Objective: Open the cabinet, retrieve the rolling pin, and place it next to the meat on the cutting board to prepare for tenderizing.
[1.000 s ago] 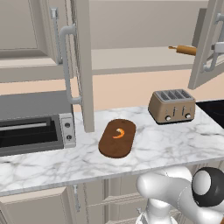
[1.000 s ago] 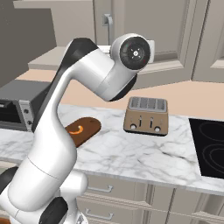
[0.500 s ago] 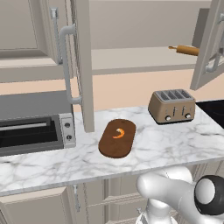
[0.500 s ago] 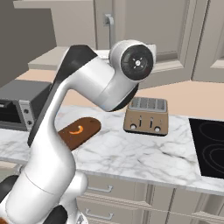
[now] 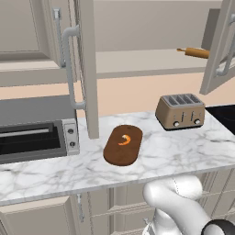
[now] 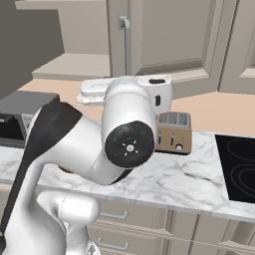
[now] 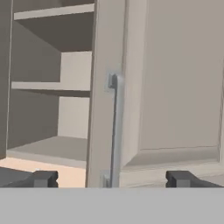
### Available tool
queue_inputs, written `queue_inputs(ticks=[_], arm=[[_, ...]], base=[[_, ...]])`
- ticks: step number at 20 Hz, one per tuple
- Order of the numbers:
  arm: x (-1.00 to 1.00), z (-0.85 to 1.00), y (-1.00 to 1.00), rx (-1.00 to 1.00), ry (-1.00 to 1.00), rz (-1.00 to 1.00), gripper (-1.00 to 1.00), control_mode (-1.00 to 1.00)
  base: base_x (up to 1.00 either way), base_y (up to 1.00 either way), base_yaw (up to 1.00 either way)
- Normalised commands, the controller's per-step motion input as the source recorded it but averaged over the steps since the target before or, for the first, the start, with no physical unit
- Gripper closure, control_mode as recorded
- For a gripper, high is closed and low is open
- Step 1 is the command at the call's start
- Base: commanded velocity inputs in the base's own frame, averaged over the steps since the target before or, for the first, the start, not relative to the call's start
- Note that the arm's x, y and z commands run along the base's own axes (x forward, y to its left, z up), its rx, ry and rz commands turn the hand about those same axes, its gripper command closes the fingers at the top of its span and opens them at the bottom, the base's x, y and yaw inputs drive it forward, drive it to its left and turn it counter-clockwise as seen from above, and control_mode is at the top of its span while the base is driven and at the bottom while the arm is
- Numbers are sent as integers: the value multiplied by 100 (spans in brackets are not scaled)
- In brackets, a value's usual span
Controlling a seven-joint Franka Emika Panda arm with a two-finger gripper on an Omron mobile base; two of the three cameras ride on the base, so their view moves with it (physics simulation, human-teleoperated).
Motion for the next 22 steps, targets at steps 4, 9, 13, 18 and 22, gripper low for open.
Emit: queue_inputs(ticks=[4,9,13,18,22], arm=[[-62,0,57,-13,-3,-11,-100,-100],[-36,0,83,-27,0,-8,-100,-100],[-17,0,91,-32,-1,-5,-100,-100],[0,-6,86,-29,3,-1,-100,-100],[1,-30,39,-24,10,2,-100,-100]], base=[[0,0,0],[0,0,0],[0,0,0],[0,0,0],[0,0,0]])
